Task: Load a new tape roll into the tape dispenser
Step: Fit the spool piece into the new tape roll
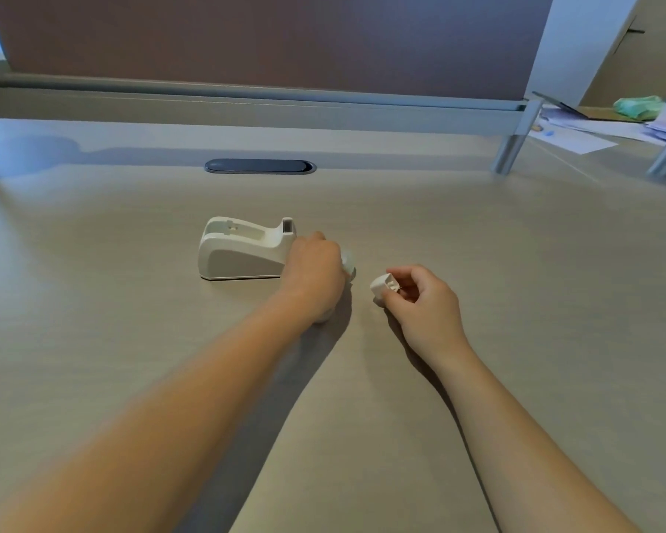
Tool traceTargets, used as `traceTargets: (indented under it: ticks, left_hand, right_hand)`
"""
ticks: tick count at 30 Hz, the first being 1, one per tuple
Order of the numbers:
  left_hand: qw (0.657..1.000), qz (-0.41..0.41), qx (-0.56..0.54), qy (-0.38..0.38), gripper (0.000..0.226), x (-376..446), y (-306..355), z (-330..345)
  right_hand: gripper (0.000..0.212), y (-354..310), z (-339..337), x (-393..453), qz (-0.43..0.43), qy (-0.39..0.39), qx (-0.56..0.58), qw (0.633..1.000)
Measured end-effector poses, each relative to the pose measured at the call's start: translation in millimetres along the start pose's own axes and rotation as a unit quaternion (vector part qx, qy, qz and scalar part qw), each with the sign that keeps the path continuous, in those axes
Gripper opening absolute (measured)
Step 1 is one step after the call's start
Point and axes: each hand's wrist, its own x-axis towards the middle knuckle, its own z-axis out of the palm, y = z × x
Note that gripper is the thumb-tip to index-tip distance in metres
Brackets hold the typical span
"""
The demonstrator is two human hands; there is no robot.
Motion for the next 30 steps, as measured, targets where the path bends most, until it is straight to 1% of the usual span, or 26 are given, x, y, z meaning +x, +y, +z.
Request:
traceTargets:
  ticks: [2, 3, 5, 7, 8, 11, 12, 16, 17, 18, 20, 22, 24, 26, 30]
  left_hand:
    - [0.998, -0.006, -0.060, 0.022, 0.024, -7, 0, -6]
    - [0.993, -0.018, -0.110, 0.037, 0.025, -12, -1, -10]
    - [0.967, -0.069, -0.240, 0.049, 0.025, -24, -5, -18]
    - [0.922, -0.114, -0.369, 0.023, 0.020, -37, -14, -25]
    - [0.892, -0.131, -0.432, 0.002, 0.017, -44, -19, -27]
    - [0.772, -0.169, -0.609, -0.062, 0.017, -63, -35, -34]
    - [0.745, -0.177, -0.639, -0.073, 0.018, -68, -39, -36]
    - [0.675, -0.198, -0.706, -0.075, 0.017, -82, -55, -39]
    - [0.664, -0.197, -0.718, -0.072, 0.016, -85, -59, -39]
    - [0.663, -0.195, -0.719, -0.070, 0.014, -87, -62, -37]
    - [0.678, -0.190, -0.707, -0.064, 0.010, -89, -68, -33]
    - [0.686, -0.184, -0.701, -0.056, 0.009, -90, -72, -29]
    - [0.685, -0.180, -0.705, -0.046, 0.007, -90, -73, -26]
    - [0.681, -0.176, -0.710, -0.038, 0.007, -89, -73, -25]
    - [0.698, -0.173, -0.695, -0.031, 0.008, -89, -76, -23]
  right_hand:
    - [0.015, 0, 1, -1, -0.011, -0.006, -0.004, 1.000]
    - [0.015, -1, 2, -2, -0.020, -0.009, -0.005, 1.000]
    - [0.016, -7, 5, -4, -0.046, -0.014, -0.011, 0.999]
    - [0.017, -16, 9, -8, -0.062, -0.022, -0.001, 0.998]
    - [0.017, -21, 11, -12, -0.066, -0.031, 0.015, 0.997]
    - [0.012, -36, 25, -22, -0.086, -0.050, 0.056, 0.993]
    - [0.011, -41, 31, -25, -0.092, -0.052, 0.066, 0.992]
    - [0.016, -52, 54, -33, -0.062, -0.075, 0.148, 0.984]
    - [0.017, -54, 59, -34, -0.050, -0.080, 0.167, 0.981]
    - [0.017, -55, 63, -34, -0.038, -0.085, 0.184, 0.978]
    - [0.018, -55, 69, -34, -0.029, -0.094, 0.196, 0.976]
    - [0.021, -54, 74, -35, -0.043, -0.103, 0.173, 0.979]
    - [0.019, -53, 76, -36, -0.074, -0.106, 0.130, 0.983]
    - [0.015, -52, 77, -35, -0.108, -0.090, 0.095, 0.986]
    - [0.018, -52, 78, -35, -0.196, -0.053, 0.018, 0.979]
